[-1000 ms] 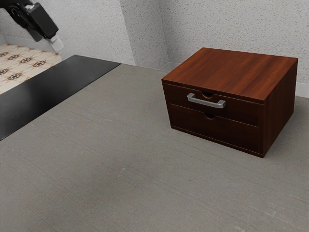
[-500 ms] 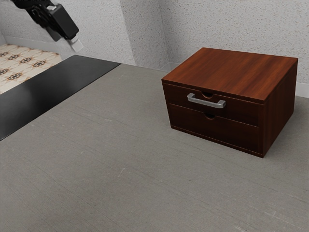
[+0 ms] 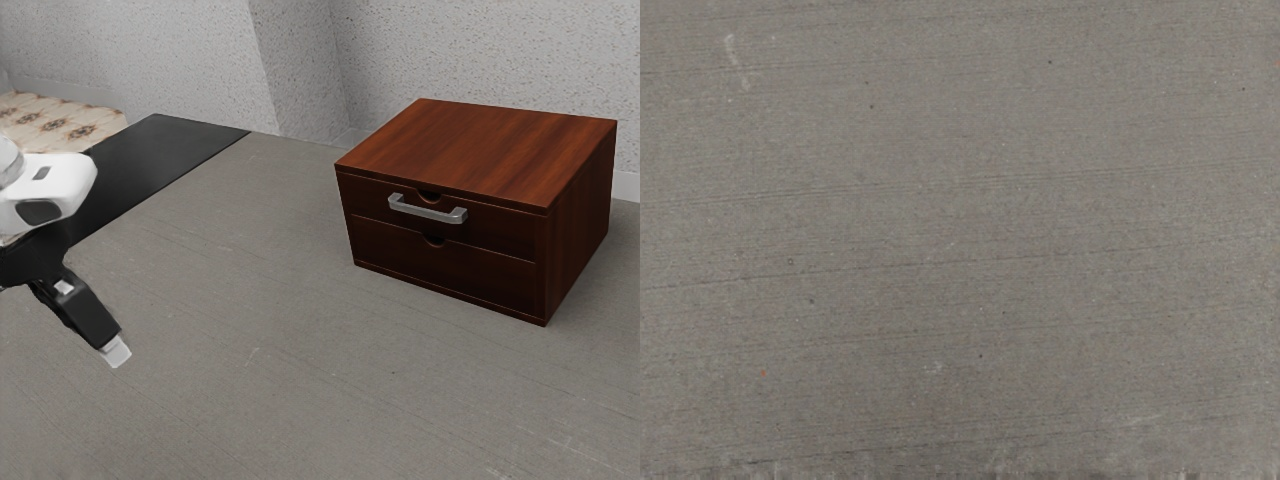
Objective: Pull the drawer handle with one arm to open the drawer
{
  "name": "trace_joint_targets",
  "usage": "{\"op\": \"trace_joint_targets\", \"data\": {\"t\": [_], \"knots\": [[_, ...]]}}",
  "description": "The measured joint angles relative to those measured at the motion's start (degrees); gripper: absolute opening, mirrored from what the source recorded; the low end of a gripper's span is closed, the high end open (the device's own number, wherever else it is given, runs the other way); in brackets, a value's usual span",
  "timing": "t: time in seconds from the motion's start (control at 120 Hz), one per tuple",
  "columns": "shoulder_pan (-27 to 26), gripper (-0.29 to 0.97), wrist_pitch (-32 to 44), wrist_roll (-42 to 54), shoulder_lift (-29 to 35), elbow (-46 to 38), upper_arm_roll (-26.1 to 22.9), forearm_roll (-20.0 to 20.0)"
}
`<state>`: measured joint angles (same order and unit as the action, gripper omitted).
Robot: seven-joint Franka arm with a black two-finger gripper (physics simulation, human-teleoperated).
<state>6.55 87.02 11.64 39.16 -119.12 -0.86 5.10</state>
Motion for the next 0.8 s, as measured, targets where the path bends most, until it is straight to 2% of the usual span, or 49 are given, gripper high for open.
{"op": "trace_joint_targets", "data": {"t": [0.108, 0.275, 0.483, 0.708, 0.8], "knots": [[-0.1, 0.68, 0.6, 2.7, 2.3, -2.6, -2.4, 2.1], [-0.1, 0.68, 2.9, 20.6, 3.2, -2.9, -5.0, 2.2], [-0.2, 0.68, 3.8, 40.9, -0.7, 0.5, -5.1, 3.3], [-0.4, 0.68, 4.7, 56.3, -2.8, 2.4, -5.7, 3.7], [1.8, 0.68, 6.8, 61.0, -7.6, 4.6, -11.3, 4.0]]}}
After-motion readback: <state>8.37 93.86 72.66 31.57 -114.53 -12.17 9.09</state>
